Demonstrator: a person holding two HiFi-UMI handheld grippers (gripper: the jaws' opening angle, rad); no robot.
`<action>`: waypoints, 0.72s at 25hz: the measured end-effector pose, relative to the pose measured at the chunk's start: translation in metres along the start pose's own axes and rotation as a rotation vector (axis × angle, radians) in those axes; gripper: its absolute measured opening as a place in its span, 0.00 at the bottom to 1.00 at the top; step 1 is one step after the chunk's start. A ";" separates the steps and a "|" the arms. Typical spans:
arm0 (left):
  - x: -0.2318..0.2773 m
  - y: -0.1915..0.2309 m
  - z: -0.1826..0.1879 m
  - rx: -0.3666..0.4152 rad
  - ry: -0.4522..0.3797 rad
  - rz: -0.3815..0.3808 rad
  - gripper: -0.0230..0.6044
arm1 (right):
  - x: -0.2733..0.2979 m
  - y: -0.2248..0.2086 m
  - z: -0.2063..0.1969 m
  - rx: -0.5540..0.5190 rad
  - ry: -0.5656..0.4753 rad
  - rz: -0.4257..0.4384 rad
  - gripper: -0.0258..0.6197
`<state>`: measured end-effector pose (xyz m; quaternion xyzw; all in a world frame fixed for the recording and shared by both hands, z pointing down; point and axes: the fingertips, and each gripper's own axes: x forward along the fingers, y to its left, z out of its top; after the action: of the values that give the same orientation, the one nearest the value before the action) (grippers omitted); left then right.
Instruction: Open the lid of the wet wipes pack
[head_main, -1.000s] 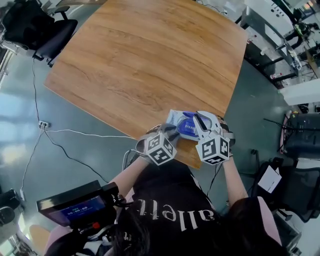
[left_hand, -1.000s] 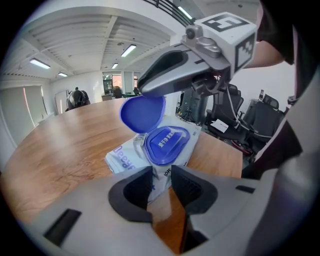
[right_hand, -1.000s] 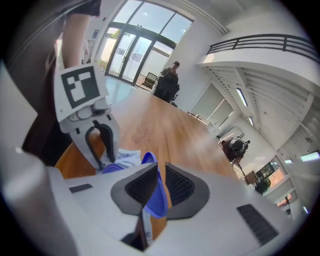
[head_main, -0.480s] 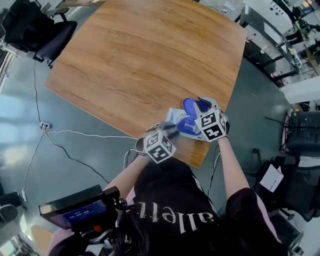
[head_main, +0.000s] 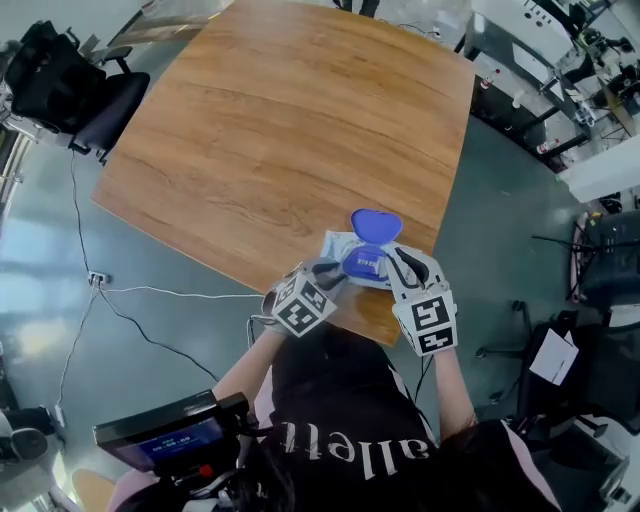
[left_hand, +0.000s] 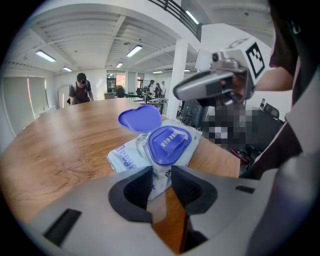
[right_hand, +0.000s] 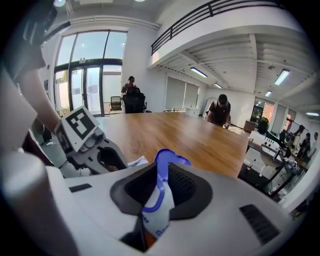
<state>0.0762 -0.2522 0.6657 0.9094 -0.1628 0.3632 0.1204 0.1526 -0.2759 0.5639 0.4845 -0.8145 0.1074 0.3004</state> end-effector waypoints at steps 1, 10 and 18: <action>-0.003 0.001 0.000 -0.026 -0.018 0.013 0.22 | -0.007 0.005 -0.007 0.023 -0.003 0.004 0.13; -0.066 -0.016 0.031 -0.290 -0.256 0.161 0.22 | -0.040 0.065 -0.040 0.106 -0.060 0.114 0.13; -0.148 -0.038 0.038 -0.480 -0.464 0.258 0.05 | -0.054 0.114 -0.019 0.146 -0.129 0.194 0.13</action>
<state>0.0131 -0.1990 0.5319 0.8854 -0.3800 0.1109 0.2435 0.0812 -0.1697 0.5601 0.4301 -0.8652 0.1636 0.1993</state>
